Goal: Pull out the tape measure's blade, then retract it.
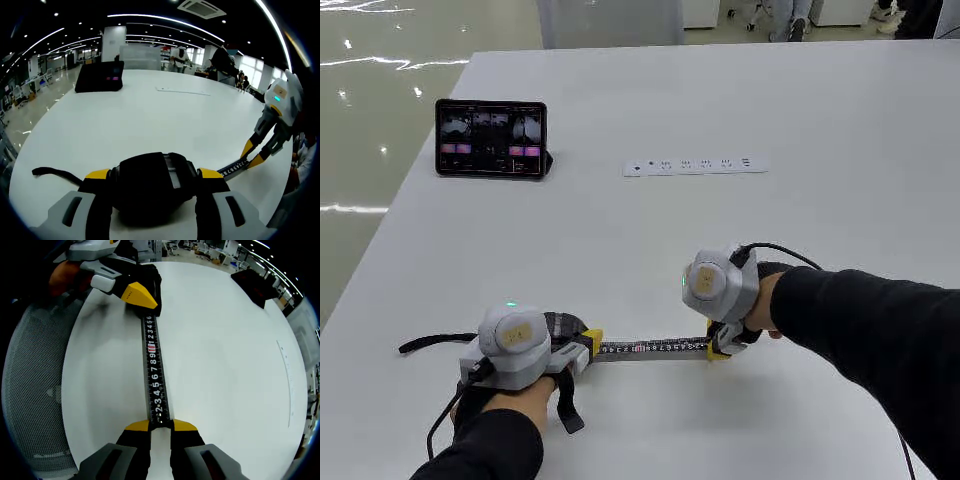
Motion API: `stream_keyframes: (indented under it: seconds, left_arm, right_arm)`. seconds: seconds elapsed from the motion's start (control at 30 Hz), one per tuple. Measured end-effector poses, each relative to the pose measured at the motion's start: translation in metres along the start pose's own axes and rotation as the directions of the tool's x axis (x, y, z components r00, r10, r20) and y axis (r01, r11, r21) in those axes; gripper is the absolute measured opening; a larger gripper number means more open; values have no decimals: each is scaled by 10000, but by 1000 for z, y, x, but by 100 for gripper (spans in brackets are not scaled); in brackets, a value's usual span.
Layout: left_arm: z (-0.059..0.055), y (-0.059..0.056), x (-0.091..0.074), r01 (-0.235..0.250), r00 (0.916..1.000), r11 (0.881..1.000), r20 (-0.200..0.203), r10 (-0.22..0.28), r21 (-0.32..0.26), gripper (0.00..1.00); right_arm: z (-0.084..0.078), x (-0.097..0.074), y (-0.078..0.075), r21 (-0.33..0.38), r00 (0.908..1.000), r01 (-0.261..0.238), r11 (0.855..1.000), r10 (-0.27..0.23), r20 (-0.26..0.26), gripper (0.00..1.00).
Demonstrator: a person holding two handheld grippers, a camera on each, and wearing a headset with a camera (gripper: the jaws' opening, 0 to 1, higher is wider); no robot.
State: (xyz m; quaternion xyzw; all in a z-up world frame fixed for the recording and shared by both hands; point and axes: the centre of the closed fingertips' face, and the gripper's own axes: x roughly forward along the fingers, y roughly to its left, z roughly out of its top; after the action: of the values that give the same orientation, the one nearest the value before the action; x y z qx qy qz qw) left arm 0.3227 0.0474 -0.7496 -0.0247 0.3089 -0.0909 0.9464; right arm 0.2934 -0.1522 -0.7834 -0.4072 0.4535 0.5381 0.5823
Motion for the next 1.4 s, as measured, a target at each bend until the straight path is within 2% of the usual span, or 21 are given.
stream_keyframes:
  seconds: [1.4]
  left_arm:
    - [-1, 1, 0, -11, 10000, 10000, -66, 11, -83, 64]
  right_arm:
    - [15, 4, 1, 38, 10000, 82, 10000, -82, 31, 10]
